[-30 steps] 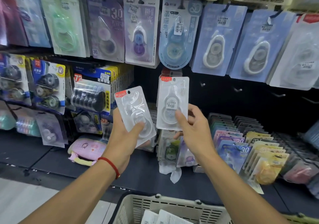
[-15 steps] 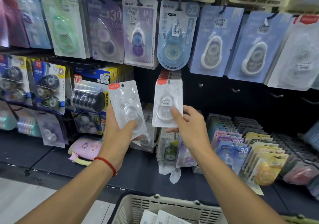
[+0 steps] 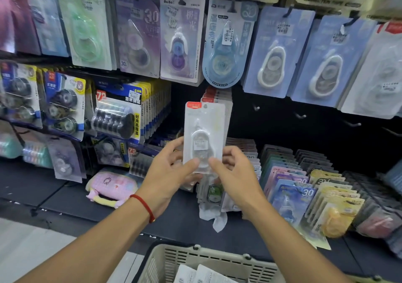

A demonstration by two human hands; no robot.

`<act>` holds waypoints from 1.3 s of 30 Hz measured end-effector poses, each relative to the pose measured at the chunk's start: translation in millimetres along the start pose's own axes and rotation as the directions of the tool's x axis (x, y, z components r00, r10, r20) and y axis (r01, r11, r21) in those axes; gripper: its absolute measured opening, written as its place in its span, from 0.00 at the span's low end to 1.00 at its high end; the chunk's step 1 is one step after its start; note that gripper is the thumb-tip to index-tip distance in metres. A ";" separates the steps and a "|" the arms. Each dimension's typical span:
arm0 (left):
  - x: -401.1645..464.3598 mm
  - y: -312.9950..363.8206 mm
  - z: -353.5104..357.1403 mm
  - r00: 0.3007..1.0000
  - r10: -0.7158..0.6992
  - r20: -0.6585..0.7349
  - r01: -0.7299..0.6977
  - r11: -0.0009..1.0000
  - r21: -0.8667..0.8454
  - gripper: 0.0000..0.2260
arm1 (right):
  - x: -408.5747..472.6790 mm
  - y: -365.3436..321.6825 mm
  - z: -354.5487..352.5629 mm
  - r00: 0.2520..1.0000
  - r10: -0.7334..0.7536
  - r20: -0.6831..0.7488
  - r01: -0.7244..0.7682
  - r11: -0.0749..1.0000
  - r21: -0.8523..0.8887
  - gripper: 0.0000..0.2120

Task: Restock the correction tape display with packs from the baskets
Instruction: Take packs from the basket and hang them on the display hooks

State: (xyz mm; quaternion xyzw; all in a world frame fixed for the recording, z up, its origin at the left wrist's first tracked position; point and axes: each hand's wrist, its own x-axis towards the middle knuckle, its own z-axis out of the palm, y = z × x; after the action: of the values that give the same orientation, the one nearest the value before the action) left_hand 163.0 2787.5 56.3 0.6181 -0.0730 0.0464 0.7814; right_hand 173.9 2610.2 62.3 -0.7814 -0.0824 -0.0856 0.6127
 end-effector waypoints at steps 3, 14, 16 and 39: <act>2.0 -0.2 4.6 1.000 0.015 -0.008 -0.015 1.000 -0.016 0.25 | 3.2 -2.3 1.6 0.997 -0.025 -0.075 0.034 0.993 0.113 0.07; -2.0 12.2 13.7 0.995 0.085 0.053 -0.084 0.996 -0.020 0.34 | 6.6 -19.7 -6.0 0.979 -0.064 -0.195 0.094 0.985 0.147 0.12; -2.3 13.8 12.5 0.994 0.085 0.070 -0.084 0.996 -0.005 0.31 | 4.7 -22.5 -4.7 0.975 -0.056 -0.213 0.090 0.984 0.151 0.11; 21.3 13.3 -61.3 0.880 0.462 -0.112 -0.127 0.455 0.881 0.31 | 36.5 14.2 1.6 0.836 -0.508 0.206 0.441 0.400 -0.803 0.27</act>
State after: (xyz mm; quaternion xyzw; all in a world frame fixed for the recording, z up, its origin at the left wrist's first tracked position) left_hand 185.3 2849.8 58.9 0.8797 -0.0138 0.3177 0.3535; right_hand 212.8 2609.3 57.0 -0.9136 -0.2285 -0.3122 0.1250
